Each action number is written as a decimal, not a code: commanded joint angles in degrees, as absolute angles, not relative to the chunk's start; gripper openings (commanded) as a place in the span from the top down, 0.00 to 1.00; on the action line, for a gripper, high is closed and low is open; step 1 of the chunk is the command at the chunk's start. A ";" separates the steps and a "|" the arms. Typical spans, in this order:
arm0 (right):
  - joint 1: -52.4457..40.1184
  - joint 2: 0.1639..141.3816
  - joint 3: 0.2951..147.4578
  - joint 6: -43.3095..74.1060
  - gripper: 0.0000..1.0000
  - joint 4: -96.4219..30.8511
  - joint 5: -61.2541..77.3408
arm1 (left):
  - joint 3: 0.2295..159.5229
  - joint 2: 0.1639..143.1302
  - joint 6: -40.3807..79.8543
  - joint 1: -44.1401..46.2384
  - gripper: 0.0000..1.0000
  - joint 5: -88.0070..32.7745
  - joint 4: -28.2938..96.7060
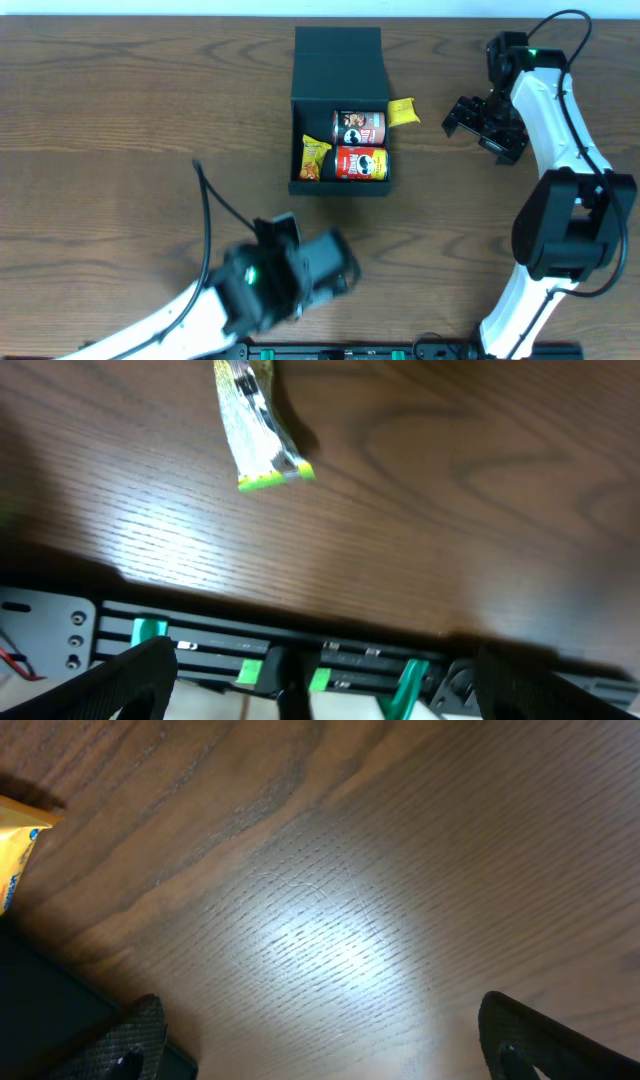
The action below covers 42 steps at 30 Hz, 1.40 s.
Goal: Pack container
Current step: 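Release the packet and move left gripper to the yellow-green snack bar, then grasp the yellow-green snack bar with left gripper and lift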
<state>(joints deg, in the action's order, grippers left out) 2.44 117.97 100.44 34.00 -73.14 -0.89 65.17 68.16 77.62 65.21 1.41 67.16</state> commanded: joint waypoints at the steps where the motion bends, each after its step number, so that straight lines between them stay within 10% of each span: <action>1: 2.28 118.08 101.19 32.82 0.01 -73.54 -1.48 | 65.08 65.60 87.42 70.08 0.05 11.51 70.81; 16: 2.26 118.08 101.19 32.45 0.01 -76.40 -1.50 | 63.53 63.96 107.90 94.50 0.05 23.97 80.60; 42: 2.26 118.08 101.19 31.00 0.01 -77.54 -1.54 | 57.23 75.05 91.22 59.05 0.04 5.43 65.41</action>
<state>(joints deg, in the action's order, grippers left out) 2.44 118.02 100.44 31.77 -77.54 -0.91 57.65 72.93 94.83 60.25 9.78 65.45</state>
